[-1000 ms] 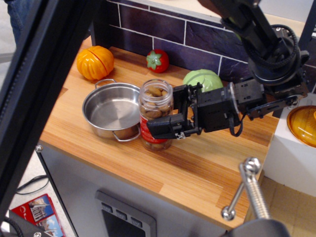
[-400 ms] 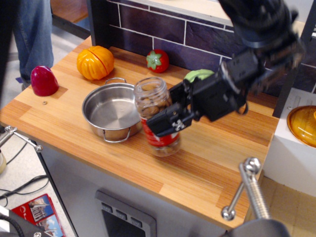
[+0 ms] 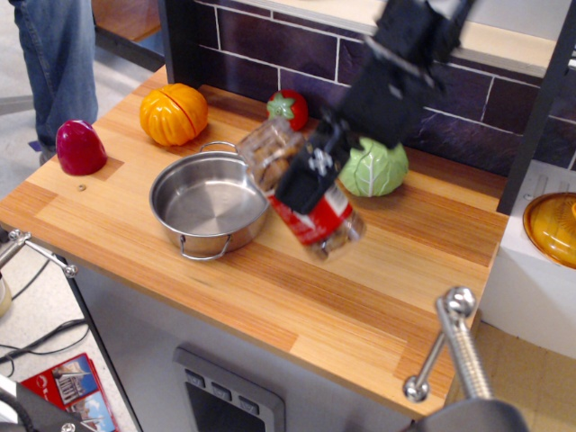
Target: Pour almonds in pot
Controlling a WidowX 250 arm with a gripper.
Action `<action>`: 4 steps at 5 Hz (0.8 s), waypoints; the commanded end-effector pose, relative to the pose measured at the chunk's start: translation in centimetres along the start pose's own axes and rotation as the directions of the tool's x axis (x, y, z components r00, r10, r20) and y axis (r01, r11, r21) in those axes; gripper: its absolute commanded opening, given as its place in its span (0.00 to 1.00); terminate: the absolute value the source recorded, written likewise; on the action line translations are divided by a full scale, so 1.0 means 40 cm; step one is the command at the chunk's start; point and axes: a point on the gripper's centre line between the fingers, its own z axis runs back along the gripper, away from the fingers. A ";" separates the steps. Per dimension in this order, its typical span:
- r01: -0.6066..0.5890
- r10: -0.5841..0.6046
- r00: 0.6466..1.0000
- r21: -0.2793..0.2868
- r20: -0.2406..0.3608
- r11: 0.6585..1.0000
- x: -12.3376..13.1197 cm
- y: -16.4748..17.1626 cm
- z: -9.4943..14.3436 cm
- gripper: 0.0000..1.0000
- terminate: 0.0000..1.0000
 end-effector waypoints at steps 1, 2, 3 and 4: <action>0.116 -0.110 0.979 -0.027 0.173 0.993 -0.055 -0.016 0.049 0.00 0.00; 0.147 -0.150 0.963 0.032 0.225 0.989 -0.057 -0.028 0.048 0.00 0.00; 0.147 -0.185 0.942 0.151 0.279 0.977 -0.049 -0.018 0.081 0.00 0.00; 0.124 -0.198 0.916 0.224 0.349 0.967 -0.044 0.003 0.118 0.00 0.00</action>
